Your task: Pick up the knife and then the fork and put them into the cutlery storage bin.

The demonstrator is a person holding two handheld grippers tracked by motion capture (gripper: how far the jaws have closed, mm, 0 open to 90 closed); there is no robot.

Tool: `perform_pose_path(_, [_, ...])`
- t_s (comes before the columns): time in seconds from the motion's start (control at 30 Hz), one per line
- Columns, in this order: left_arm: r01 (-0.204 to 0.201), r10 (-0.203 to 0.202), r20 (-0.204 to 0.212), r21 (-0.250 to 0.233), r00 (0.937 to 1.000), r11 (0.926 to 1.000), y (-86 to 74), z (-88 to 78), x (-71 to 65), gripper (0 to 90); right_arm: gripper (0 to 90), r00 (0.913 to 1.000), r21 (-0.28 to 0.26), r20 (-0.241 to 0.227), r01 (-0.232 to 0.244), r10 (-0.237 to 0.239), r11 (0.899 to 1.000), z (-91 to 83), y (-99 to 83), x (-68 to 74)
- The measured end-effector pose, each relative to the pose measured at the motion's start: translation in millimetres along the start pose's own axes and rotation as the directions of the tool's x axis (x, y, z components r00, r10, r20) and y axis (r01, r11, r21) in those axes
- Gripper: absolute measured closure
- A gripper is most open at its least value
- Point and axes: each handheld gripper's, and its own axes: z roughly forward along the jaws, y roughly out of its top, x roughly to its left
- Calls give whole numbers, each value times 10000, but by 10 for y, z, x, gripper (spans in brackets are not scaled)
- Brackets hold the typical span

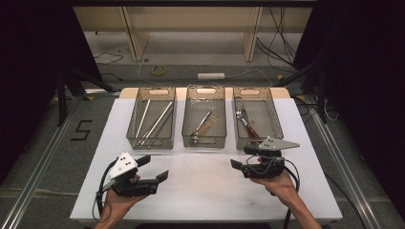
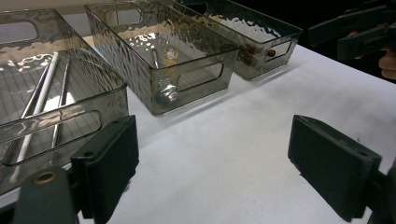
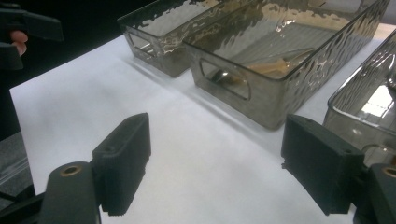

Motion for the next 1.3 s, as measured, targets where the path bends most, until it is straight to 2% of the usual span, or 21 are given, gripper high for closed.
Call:
perform_pose_path(0.4, [12,-12,-23,13,10000,10000,-4,2,-4,157,255,9997,-260,251,-37,44,9997,-105,-175,37])
perform_pose_path(0.73, [-5,5,-19,-2,10000,10000,-4,0,-6,157,256,9985,-564,545,-55,85,9984,-164,-354,127])
perform_pose_path(0.93, [26,-26,-5,34,10000,10000,-6,0,-1,157,248,9984,-596,541,-122,154,9981,-200,-407,141])
perform_pose_path(1.3, [18,-18,15,46,10000,10000,-7,7,-4,157,240,9977,-751,675,26,25,9972,-235,-415,167])
